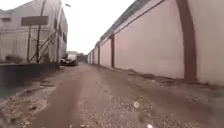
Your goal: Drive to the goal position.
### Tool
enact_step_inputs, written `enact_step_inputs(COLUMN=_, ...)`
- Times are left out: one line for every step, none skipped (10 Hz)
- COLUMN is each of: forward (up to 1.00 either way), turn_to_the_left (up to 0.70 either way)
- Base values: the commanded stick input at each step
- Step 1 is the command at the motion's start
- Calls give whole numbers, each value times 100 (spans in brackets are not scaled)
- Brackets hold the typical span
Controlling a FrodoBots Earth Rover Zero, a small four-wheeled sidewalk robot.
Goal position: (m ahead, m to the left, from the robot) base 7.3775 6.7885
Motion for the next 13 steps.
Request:
enact_step_inputs(forward=100, turn_to_the_left=12)
enact_step_inputs(forward=100, turn_to_the_left=12)
enact_step_inputs(forward=100, turn_to_the_left=12)
enact_step_inputs(forward=100, turn_to_the_left=12)
enact_step_inputs(forward=100, turn_to_the_left=12)
enact_step_inputs(forward=100, turn_to_the_left=12)
enact_step_inputs(forward=100, turn_to_the_left=12)
enact_step_inputs(forward=100, turn_to_the_left=12)
enact_step_inputs(forward=100, turn_to_the_left=22)
enact_step_inputs(forward=100, turn_to_the_left=45)
enact_step_inputs(forward=100, turn_to_the_left=52)
enact_step_inputs(forward=100, turn_to_the_left=52)
enact_step_inputs(forward=100, turn_to_the_left=52)
